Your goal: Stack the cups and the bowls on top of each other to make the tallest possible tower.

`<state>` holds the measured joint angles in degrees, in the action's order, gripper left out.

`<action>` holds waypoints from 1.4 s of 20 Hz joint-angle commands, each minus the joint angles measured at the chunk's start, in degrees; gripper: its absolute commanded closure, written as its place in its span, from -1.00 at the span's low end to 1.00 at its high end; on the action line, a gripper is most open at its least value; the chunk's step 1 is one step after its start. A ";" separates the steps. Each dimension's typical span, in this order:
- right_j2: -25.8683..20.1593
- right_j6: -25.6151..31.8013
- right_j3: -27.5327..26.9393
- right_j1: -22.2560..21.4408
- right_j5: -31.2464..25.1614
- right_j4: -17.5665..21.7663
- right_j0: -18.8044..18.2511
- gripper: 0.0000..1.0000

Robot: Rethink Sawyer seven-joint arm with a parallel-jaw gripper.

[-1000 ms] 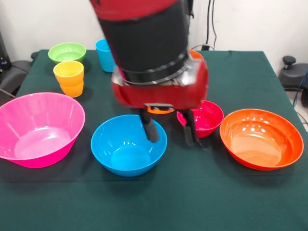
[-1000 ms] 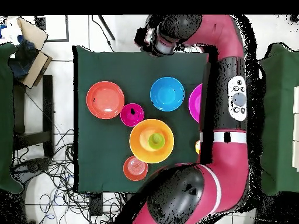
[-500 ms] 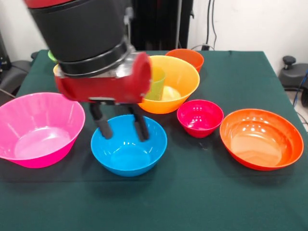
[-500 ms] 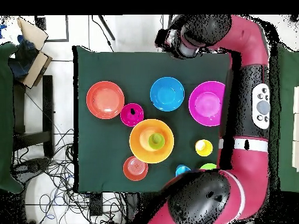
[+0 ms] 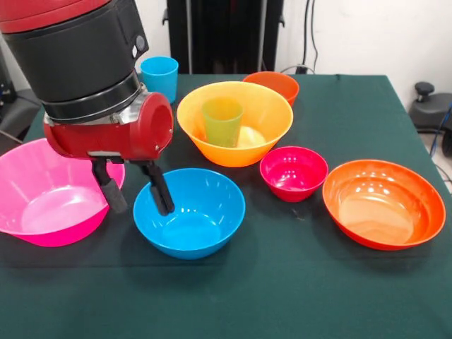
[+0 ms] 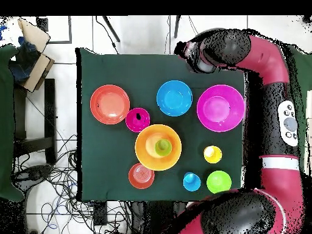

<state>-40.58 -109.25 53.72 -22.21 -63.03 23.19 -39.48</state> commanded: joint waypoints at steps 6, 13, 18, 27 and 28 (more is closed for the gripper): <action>-1.24 12.66 20.78 -8.78 7.65 1.60 -1.91 -1.00; -1.63 13.18 18.80 -8.96 4.20 0.96 -1.92 -1.00; -2.00 18.63 7.79 -2.91 -4.99 1.06 0.07 -1.00; -2.84 17.08 12.75 -6.47 -3.29 0.25 -1.04 -1.00; -3.10 17.42 13.77 -6.66 -3.14 0.06 -1.33 -1.00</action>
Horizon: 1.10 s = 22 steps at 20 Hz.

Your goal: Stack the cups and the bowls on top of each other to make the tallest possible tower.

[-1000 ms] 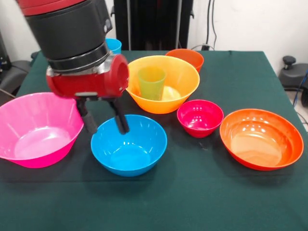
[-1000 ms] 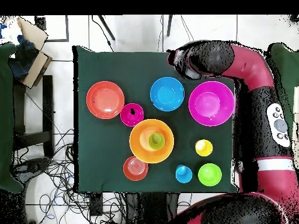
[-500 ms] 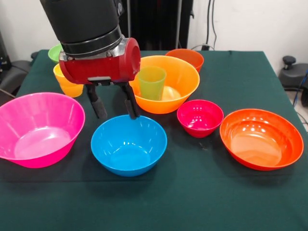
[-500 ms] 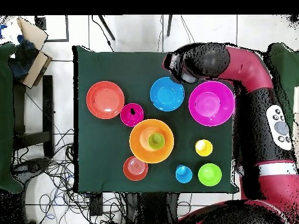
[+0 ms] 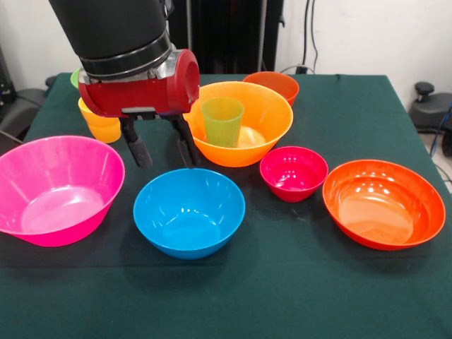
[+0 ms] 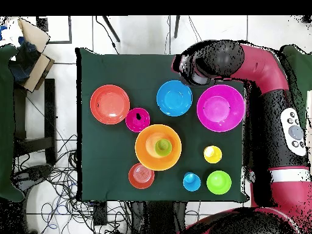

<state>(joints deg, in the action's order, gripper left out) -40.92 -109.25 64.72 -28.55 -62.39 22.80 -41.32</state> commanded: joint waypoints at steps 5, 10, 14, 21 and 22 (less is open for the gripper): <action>-3.20 24.30 1.98 -0.54 -4.80 3.02 -0.37 -1.00; -2.81 27.99 -1.03 0.33 -7.27 4.32 -0.86 -1.00; -3.21 32.15 -2.93 0.89 -9.53 4.28 -1.93 -1.00; -2.79 32.48 -2.17 -0.76 -11.21 3.03 -3.04 -1.00; -2.30 32.50 -3.34 -1.46 -11.94 3.69 -2.69 -1.00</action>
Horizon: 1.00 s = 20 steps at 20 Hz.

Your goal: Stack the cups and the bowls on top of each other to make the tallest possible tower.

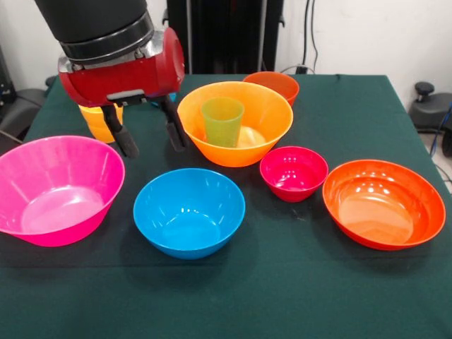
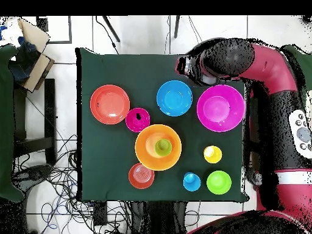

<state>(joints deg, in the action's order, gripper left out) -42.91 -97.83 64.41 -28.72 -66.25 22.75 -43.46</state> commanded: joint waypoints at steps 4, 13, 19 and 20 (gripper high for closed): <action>-0.02 25.06 -9.36 -1.94 -12.98 6.50 0.68 -1.00; -1.72 30.86 -12.08 0.72 -14.37 7.22 0.99 -1.00; -0.27 26.59 -8.28 0.78 -10.06 6.59 1.96 -1.00; -0.07 25.86 -7.68 0.88 -9.19 6.66 2.12 -1.00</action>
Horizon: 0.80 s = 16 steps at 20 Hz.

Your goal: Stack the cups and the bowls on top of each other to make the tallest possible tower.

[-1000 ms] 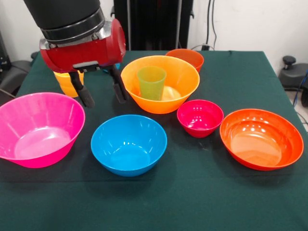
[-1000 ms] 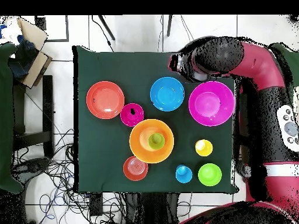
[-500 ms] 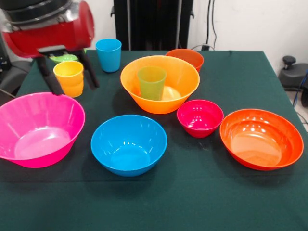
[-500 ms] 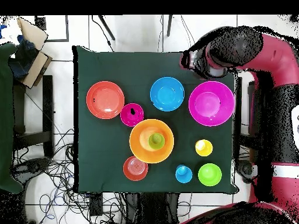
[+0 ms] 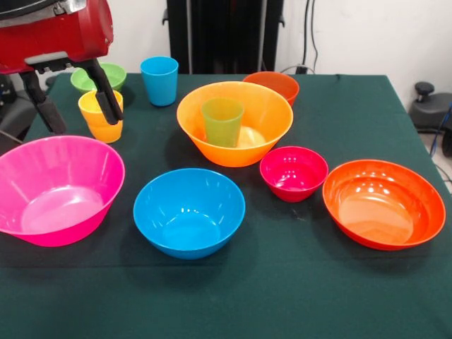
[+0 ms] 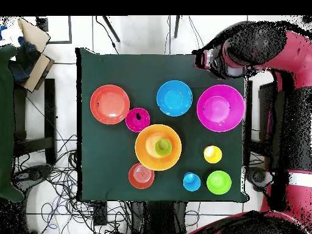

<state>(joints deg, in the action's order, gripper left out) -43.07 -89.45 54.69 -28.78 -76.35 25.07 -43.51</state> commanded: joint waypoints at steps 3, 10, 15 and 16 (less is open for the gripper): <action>-0.56 17.84 1.91 2.71 1.02 3.50 2.22 -1.00; -2.71 25.74 3.55 4.05 3.35 4.53 1.64 -1.00; -2.12 24.55 3.60 4.24 3.42 4.54 1.83 -1.00; -1.88 24.07 3.38 4.67 3.51 4.61 1.96 -1.00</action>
<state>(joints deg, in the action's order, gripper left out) -43.61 -86.78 54.73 -26.35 -76.34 25.20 -43.12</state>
